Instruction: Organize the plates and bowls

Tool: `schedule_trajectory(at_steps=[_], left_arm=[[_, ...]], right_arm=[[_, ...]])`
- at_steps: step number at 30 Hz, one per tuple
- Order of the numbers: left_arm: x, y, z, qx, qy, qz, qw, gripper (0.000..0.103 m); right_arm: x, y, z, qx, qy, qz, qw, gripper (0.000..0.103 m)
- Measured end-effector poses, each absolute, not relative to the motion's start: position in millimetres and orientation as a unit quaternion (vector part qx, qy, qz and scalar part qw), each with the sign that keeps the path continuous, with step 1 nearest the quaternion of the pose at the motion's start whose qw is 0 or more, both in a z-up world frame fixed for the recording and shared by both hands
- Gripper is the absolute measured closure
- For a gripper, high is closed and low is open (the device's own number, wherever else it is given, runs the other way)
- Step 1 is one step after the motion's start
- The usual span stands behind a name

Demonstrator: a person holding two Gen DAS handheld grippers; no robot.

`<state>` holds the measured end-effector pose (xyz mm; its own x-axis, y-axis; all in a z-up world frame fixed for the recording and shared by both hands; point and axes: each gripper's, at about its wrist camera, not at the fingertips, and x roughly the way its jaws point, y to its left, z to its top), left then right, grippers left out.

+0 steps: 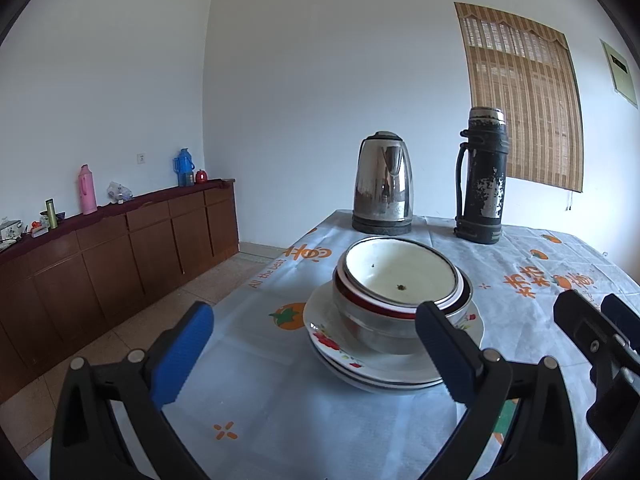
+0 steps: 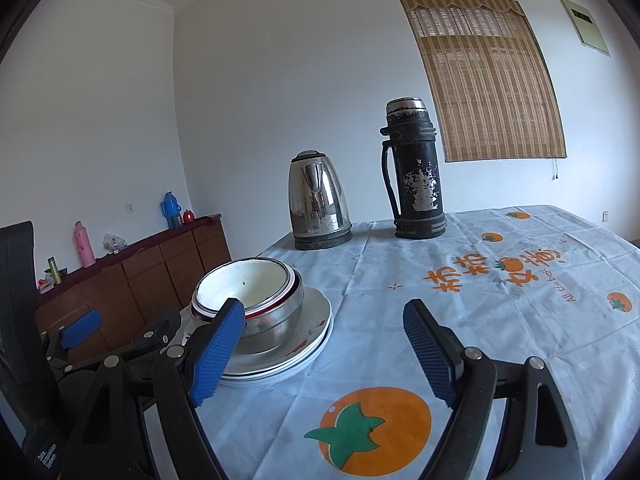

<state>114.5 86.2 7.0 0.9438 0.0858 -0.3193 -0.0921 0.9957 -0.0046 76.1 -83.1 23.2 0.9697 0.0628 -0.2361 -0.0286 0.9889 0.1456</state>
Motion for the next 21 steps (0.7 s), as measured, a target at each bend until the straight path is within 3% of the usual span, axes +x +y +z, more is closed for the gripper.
schedule_trajectory(at_steps=[21], left_arm=[[115.5,91.0,6.6,-0.016,0.173,0.059,0.983,0.001]], right_arm=[[75.6,-81.2,23.8,0.066,0.122,0.023,0.990,0.020]])
